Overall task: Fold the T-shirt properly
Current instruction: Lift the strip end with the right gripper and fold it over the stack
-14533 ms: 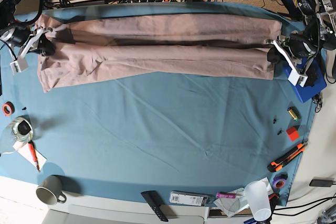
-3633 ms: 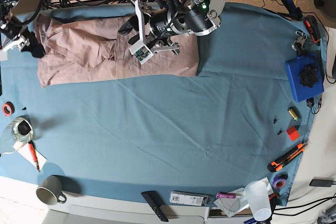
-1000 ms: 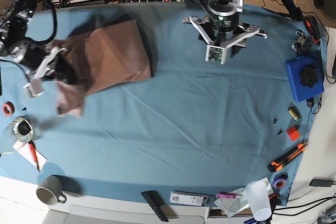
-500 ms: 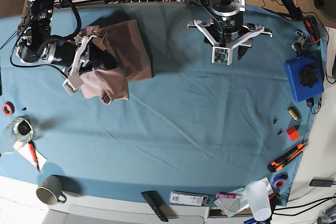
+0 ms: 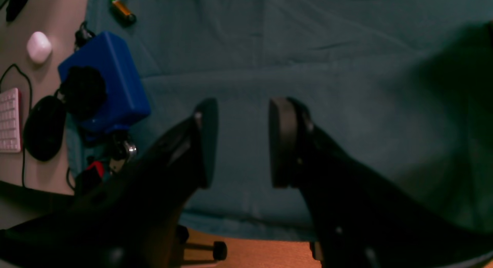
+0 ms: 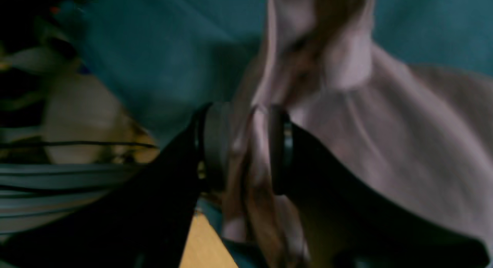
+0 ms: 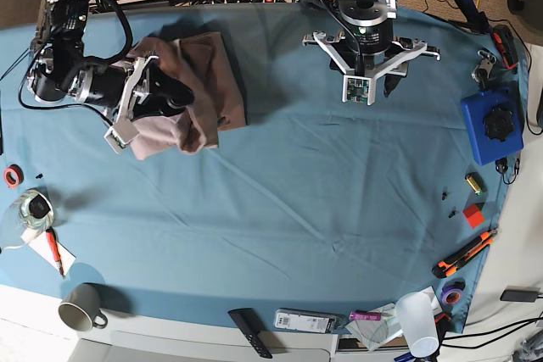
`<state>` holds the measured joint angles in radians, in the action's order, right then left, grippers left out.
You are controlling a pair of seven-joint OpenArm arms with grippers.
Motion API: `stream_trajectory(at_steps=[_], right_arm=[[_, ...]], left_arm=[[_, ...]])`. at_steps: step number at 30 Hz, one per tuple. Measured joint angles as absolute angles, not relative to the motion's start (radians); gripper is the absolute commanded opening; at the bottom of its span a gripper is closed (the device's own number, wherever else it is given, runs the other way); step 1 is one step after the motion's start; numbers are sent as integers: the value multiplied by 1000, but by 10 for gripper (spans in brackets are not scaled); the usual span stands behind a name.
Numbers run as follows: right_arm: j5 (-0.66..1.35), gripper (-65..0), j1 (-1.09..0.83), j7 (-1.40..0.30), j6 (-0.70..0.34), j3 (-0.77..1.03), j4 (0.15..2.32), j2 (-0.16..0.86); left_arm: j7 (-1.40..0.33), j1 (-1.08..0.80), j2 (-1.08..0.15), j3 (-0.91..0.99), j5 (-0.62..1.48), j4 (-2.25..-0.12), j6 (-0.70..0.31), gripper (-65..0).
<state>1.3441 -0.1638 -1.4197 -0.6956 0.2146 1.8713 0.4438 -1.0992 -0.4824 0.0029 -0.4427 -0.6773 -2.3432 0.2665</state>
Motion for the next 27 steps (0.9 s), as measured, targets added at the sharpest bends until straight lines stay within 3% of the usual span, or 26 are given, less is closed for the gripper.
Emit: stream_trajectory(at_steps=[7,14,18,27], right_arm=[[1379,-475,-158,-1416,-697,221,2017,444],[1053,-481,-158,-1377,-697,331,2017,444],[886,-537,-177,-1367,-697,344,2017,443],[864,-537,-233,-1391,-654,337,1916,443]], left_arm=[[-1099,-482,3,-443,-677,-2343,266,-442],[-1099,-483,3,-443,-677,-2343,266,-442],[-1099,-483,3,-443,-677,-2343,267,-442],[-1099,-482,2,-443,-675,-2343,267,-442]])
